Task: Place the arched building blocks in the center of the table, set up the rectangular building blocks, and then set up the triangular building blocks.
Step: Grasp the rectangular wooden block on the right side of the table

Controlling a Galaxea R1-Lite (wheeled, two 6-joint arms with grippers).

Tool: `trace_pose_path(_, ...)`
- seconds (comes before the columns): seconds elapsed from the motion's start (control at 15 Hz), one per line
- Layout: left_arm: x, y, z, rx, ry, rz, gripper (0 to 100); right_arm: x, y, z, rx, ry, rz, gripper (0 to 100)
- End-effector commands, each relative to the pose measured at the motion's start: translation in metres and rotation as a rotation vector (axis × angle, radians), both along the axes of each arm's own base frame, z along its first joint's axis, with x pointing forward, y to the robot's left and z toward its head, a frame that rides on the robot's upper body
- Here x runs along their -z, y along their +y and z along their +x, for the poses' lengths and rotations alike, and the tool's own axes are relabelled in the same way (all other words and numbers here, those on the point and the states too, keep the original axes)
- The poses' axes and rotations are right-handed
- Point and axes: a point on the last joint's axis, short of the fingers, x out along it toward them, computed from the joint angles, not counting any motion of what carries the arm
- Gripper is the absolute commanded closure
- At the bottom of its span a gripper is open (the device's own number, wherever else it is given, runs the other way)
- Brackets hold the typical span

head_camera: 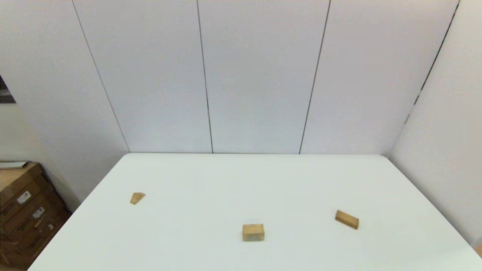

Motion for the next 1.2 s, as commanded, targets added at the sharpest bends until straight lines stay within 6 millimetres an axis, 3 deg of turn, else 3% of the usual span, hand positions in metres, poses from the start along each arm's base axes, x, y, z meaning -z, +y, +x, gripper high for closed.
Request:
trace_pose_path(0.07,0.020,0.000,0.014,0.014,-0.063,0.008,0,0.000,0.000,0.000,-0.002,0.001,0.000,0)
trace_pose_path(0.27,0.019,0.000,0.014,0.003,-0.063,-0.119,0,0.000,0.000,0.000,0.000,0.001,0.000,0)
trace_pose_path(0.8,0.019,0.000,0.014,-0.005,-0.063,-0.128,0,-0.001,0.000,-0.001,0.003,0.010,-0.007,0)
trace_pose_path(0.93,0.019,0.000,0.014,-0.005,-0.063,-0.128,0,-0.031,0.000,0.006,0.019,0.159,-0.008,0)
trace_pose_path(1.07,0.019,0.000,0.014,-0.005,-0.063,-0.128,0,-0.063,-0.001,0.047,0.044,0.421,0.025,0)
trace_pose_path(1.2,0.019,0.000,0.014,-0.005,-0.063,-0.128,0,-0.077,-0.002,0.116,0.050,0.618,0.035,0)
